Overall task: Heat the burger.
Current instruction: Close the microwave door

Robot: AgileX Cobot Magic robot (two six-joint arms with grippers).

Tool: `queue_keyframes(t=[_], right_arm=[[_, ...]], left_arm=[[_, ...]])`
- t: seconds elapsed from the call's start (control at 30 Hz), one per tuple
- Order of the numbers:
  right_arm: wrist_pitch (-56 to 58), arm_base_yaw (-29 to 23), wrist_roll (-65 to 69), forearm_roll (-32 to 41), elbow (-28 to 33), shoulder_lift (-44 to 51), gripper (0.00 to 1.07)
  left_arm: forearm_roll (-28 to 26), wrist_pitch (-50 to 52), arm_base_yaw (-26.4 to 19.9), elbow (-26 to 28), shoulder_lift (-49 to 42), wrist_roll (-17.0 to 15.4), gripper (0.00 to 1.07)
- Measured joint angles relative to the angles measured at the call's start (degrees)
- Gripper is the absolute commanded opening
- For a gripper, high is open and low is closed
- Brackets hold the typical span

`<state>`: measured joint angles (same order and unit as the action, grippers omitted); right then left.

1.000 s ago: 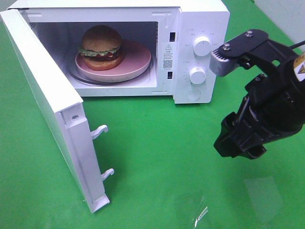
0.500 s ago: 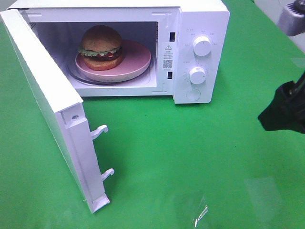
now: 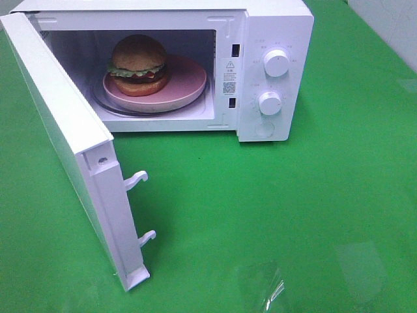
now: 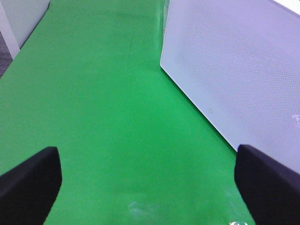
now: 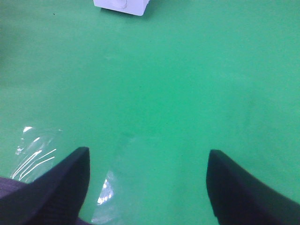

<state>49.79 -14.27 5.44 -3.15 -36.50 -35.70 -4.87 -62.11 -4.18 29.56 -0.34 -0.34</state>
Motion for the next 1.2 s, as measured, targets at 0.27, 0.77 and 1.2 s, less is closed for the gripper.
queue_keyframes(t=[0.27,0.77,1.2], right_arm=[[0.00,0.00,0.63,0.00,4.98,11.57,0.68],[3.50,9.40,2.46,3.15,7.39,31.57,0.66],[5.21,12.66,2.46,3.15,8.31,35.87,0.70]], left_arm=[[0.00,0.00,0.00,0.00,0.00,0.00,0.92],[0.00,0.00,0.00,0.00,0.00,0.00,0.92],[0.00,0.00,0.00,0.00,0.00,0.00,0.92]])
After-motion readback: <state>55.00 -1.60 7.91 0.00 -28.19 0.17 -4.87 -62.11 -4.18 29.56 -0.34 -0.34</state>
